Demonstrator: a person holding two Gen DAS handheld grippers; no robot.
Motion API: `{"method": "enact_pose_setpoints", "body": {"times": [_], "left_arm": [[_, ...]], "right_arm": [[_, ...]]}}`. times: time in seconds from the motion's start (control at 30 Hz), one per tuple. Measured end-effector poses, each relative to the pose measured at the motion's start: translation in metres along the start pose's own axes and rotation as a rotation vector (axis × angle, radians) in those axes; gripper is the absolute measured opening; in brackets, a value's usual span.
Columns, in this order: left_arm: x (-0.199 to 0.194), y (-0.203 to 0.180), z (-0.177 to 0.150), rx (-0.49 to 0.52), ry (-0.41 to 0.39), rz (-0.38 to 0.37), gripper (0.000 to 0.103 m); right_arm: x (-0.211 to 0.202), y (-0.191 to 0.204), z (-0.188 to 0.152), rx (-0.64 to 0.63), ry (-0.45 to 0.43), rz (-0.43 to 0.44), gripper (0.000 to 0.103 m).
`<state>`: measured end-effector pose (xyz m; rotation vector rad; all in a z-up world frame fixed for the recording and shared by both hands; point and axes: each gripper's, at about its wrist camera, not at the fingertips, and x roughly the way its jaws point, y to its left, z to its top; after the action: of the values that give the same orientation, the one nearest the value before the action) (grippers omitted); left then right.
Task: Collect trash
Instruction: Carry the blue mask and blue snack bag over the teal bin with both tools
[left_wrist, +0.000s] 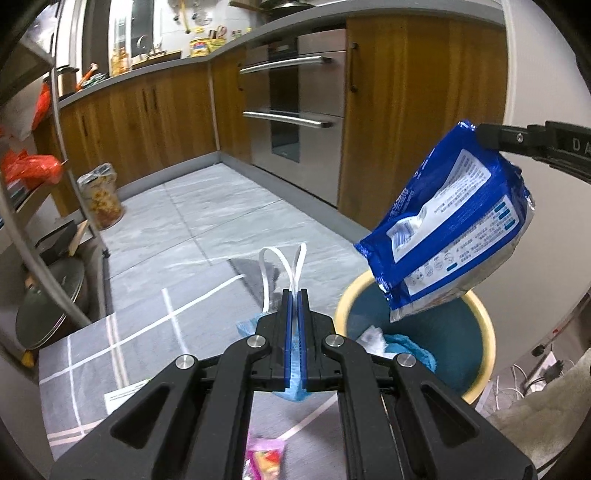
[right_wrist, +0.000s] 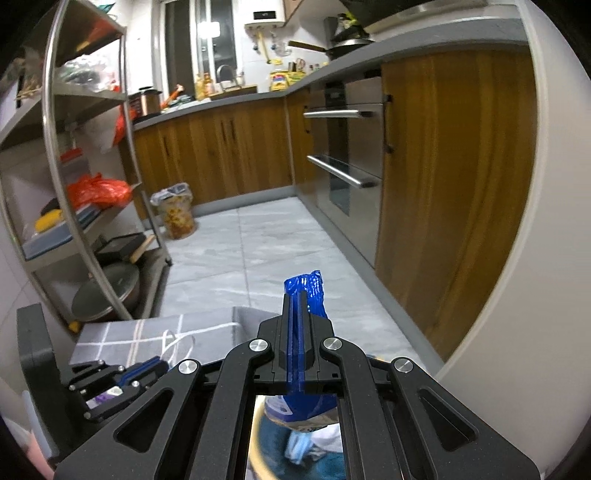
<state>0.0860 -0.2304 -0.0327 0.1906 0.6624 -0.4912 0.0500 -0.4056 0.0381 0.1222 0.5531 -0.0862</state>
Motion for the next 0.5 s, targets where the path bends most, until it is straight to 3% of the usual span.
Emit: {"method": "enact_pose_setpoints", "body": {"times": [0.5], "left_arm": [[0.015,-0.061,0.012,0.065,-0.036,-0.172,0.003]], "right_arm": [[0.013,-0.055,-0.029,0.054,0.089,-0.116,0.003]]}}
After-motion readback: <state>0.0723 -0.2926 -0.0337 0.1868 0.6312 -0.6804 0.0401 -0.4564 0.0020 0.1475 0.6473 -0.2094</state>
